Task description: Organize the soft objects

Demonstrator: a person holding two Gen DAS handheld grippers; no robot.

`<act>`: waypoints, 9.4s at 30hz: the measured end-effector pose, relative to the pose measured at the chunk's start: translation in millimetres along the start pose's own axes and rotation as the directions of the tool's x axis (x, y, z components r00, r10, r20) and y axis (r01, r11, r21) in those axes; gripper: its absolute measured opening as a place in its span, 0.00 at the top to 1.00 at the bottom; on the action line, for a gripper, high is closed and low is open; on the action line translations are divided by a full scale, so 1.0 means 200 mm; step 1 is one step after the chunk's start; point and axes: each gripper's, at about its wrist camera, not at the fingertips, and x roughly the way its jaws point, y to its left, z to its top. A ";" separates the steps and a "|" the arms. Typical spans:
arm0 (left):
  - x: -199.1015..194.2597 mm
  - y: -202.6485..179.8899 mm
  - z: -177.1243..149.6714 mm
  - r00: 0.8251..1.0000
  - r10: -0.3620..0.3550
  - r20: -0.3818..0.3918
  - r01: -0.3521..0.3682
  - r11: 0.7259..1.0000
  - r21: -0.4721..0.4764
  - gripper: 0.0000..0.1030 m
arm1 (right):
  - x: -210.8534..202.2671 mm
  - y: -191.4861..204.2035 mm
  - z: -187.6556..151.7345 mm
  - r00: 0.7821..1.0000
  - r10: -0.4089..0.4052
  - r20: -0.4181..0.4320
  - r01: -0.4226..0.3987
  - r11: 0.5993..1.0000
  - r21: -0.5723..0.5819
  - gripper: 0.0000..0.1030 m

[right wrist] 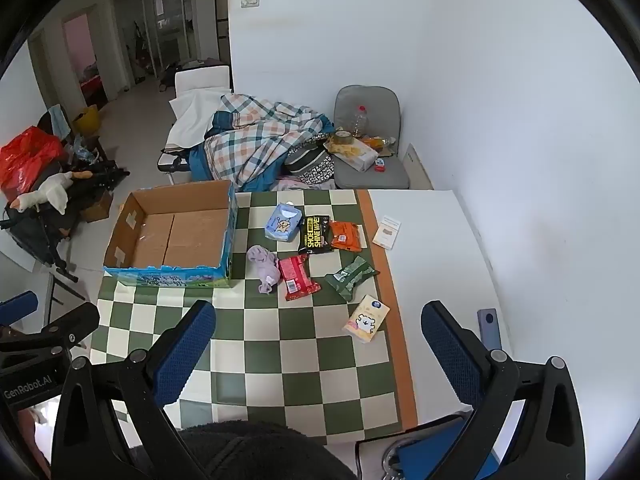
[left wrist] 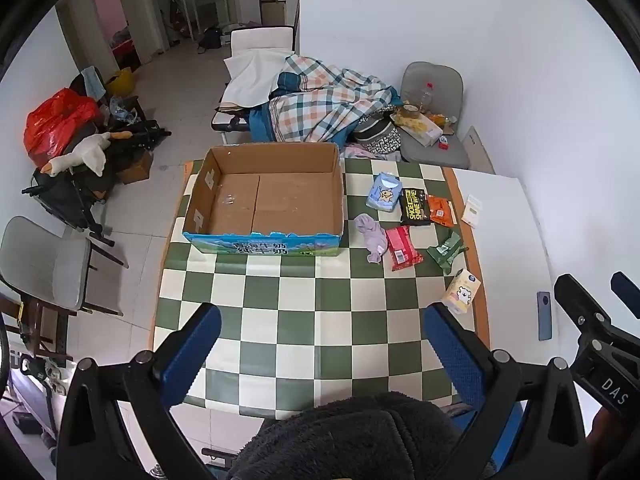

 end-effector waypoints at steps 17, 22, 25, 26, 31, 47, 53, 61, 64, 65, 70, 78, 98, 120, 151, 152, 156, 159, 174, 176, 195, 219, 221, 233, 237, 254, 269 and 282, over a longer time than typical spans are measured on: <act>-0.03 -0.02 0.04 1.000 0.007 0.030 -0.007 1.000 0.007 0.00 | -0.07 -0.05 0.04 0.999 -0.005 0.032 0.005 1.000 0.001 0.00; -0.04 -0.04 0.03 0.999 0.007 0.033 -0.008 1.000 0.008 0.00 | -0.06 -0.03 0.05 0.999 -0.001 0.041 0.001 1.000 -0.008 0.00; -0.04 -0.04 0.03 0.999 0.007 0.033 -0.007 1.000 0.009 0.00 | -0.06 -0.03 0.05 0.999 -0.001 0.043 0.001 1.000 -0.004 0.00; -0.03 -0.04 0.03 0.999 0.008 0.033 -0.008 1.000 0.008 0.00 | -0.06 -0.03 0.05 0.999 -0.002 0.043 0.002 1.000 -0.005 0.00; -0.03 -0.04 0.04 0.999 0.008 0.034 -0.008 1.000 0.008 0.00 | -0.06 -0.03 0.06 0.999 0.002 0.045 -0.002 1.000 -0.008 0.00; -0.03 -0.07 0.06 0.999 0.001 0.037 -0.001 1.000 0.008 0.00 | -0.07 -0.03 0.07 0.999 -0.003 0.052 0.004 1.000 -0.019 0.00; -0.03 -0.07 0.06 0.999 0.001 0.039 -0.001 1.000 0.008 0.00 | -0.07 -0.03 0.08 0.999 -0.008 0.052 0.009 1.000 -0.019 0.00; -0.03 -0.07 0.07 0.999 -0.001 0.046 0.001 1.000 0.005 0.00 | -0.06 -0.03 0.10 0.998 -0.007 0.063 0.008 1.000 -0.015 0.00; -0.03 -0.08 0.08 0.999 -0.003 0.047 0.002 1.000 0.008 0.00 | -0.06 -0.02 0.10 0.997 -0.008 0.070 0.009 1.000 -0.016 0.00; -0.03 -0.08 0.09 0.999 -0.003 0.047 0.003 1.000 0.010 0.00 | -0.07 -0.01 0.08 0.997 -0.008 0.073 0.010 1.000 -0.017 0.00; -0.02 -0.08 0.11 0.999 -0.006 0.048 0.006 1.000 0.009 0.00 | -0.07 -0.01 0.08 0.997 -0.009 0.074 0.010 1.000 -0.014 0.00; -0.03 -0.05 0.11 0.998 -0.009 0.055 0.009 1.000 0.007 0.00 | -0.06 0.00 0.07 0.997 -0.009 0.081 0.010 1.000 -0.013 0.00; -0.03 -0.05 0.10 0.998 -0.014 0.056 0.013 1.000 0.005 0.00 | -0.04 0.01 0.07 0.997 -0.002 0.071 0.002 1.000 -0.003 0.00; 1.58 -0.66 0.53 0.850 -0.255 -0.461 0.249 0.966 -0.076 0.18 | 1.70 -0.72 0.05 0.903 0.160 -0.399 0.010 0.920 0.392 0.00; 2.38 -1.15 0.31 0.776 -0.119 -0.619 0.158 0.987 0.010 0.38 | 2.80 -0.64 -0.24 0.730 0.247 -0.638 0.067 0.902 0.426 0.53; 2.39 -1.14 0.31 0.778 -0.116 -0.618 0.152 0.988 0.005 0.38 | 2.80 -0.62 -0.24 0.728 0.248 -0.640 0.066 0.903 0.425 0.53; 2.39 -1.01 0.33 0.785 -0.102 -0.610 0.099 0.994 -0.039 0.36 | 2.84 -0.61 -0.22 0.722 0.264 -0.640 0.054 0.900 0.433 0.52; 2.49 -0.93 0.27 0.742 -0.119 -0.660 0.078 0.993 -0.091 0.36 | 2.85 -0.55 -0.22 0.721 0.272 -0.637 0.052 0.896 0.442 0.51; 2.51 -1.09 0.23 0.798 -0.036 -0.601 0.066 0.997 0.028 0.60 | 2.93 -0.55 -0.22 0.742 0.265 -0.616 0.088 0.872 0.482 0.64; 2.39 -1.11 0.22 0.809 -0.044 -0.586 0.079 0.996 0.033 0.60 | 2.86 -0.54 -0.21 0.742 0.282 -0.608 0.067 0.871 0.486 0.65; 1.41 -0.55 0.51 0.922 -0.182 -0.342 0.173 0.983 -0.056 0.60 | 1.96 -0.19 0.13 0.785 0.440 -0.437 -0.349 0.896 0.275 0.67; 2.06 0.76 1.05 0.898 -0.153 -0.413 0.096 0.983 -0.155 0.60 | 2.26 1.47 0.69 0.757 0.425 -0.497 -0.448 0.891 0.080 0.67; 2.14 0.77 1.07 0.885 -0.160 -0.438 0.106 0.984 -0.146 0.60 | 2.37 1.52 0.69 0.754 0.413 -0.511 -0.439 0.895 0.074 0.67; 2.40 0.74 1.10 0.839 -0.147 -0.523 0.116 0.989 -0.092 0.58 | 2.75 1.67 0.68 0.755 0.333 -0.565 -0.385 0.922 0.029 0.60; 2.36 0.74 1.11 0.856 -0.131 -0.501 0.109 0.991 -0.072 0.32 | 2.76 1.65 0.68 0.764 0.316 -0.562 -0.369 0.929 0.022 0.27; 1.94 0.81 0.90 0.942 -0.038 -0.334 0.018 0.998 -0.065 0.02 | 2.42 1.54 0.60 0.826 0.220 -0.519 -0.272 0.962 -0.024 0.00; 1.47 0.79 0.68 0.982 0.000 -0.189 -0.011 0.998 -0.057 0.02 | 1.90 1.45 0.45 0.892 0.220 -0.395 -0.261 0.964 -0.052 0.00; 1.17 0.56 0.67 0.991 -0.013 -0.133 0.013 1.000 -0.004 0.02 | 1.53 1.21 0.38 0.887 0.352 -0.297 -0.346 0.935 0.076 0.00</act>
